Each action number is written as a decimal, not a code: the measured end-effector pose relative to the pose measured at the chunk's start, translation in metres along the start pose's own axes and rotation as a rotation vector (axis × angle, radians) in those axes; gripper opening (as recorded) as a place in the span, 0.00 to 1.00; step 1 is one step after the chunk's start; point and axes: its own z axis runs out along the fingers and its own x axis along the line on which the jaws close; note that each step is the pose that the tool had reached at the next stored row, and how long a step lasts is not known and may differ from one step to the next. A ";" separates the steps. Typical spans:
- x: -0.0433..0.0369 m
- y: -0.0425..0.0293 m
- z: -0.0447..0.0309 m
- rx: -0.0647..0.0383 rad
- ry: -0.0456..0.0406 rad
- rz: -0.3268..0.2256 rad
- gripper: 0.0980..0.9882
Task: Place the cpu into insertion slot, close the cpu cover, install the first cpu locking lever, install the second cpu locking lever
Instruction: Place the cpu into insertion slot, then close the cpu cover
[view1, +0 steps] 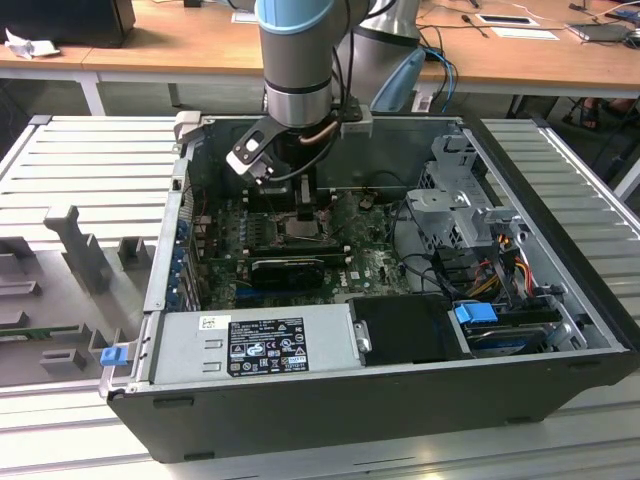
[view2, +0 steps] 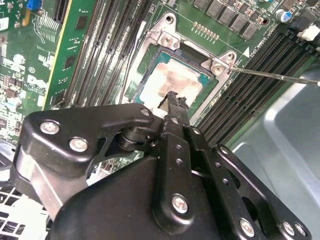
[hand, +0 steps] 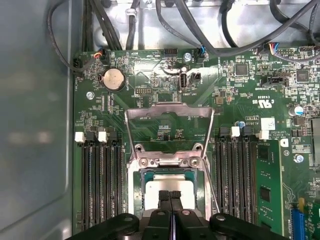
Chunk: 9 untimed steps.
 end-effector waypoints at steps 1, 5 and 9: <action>0.0000 0.0001 -0.0007 0.000 0.0000 0.000 0.01; 0.0001 0.0003 -0.0026 0.000 0.0003 0.000 0.01; -0.0022 0.0043 -0.0024 0.009 0.0204 0.002 0.01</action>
